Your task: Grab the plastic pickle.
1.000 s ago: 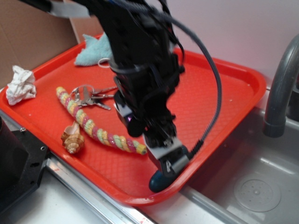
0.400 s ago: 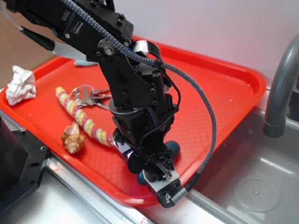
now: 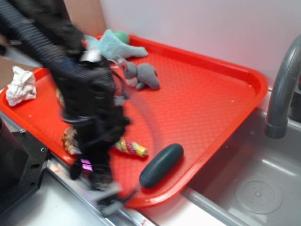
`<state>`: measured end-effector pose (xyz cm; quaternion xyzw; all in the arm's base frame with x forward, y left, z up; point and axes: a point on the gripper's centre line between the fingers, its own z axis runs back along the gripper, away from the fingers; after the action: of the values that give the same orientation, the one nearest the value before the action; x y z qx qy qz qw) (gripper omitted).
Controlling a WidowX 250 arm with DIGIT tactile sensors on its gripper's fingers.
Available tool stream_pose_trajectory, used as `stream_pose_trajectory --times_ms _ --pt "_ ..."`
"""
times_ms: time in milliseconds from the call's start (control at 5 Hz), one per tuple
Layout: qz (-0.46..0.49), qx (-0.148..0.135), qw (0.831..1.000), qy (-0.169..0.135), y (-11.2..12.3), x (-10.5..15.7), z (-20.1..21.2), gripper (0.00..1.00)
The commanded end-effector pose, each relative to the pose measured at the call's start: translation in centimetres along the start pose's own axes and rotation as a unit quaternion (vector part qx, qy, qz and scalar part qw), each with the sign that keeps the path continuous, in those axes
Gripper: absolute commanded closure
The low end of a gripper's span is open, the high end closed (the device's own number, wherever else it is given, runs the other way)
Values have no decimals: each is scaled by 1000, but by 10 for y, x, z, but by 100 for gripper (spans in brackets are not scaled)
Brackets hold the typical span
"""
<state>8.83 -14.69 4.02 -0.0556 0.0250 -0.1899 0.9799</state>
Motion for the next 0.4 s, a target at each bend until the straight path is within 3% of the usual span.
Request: stream_pose_trajectory --times_ms 0,200 --pt "8 40 996 -78 23 81 102 0" --pt "-1 44 996 -74 17 101 98 0"
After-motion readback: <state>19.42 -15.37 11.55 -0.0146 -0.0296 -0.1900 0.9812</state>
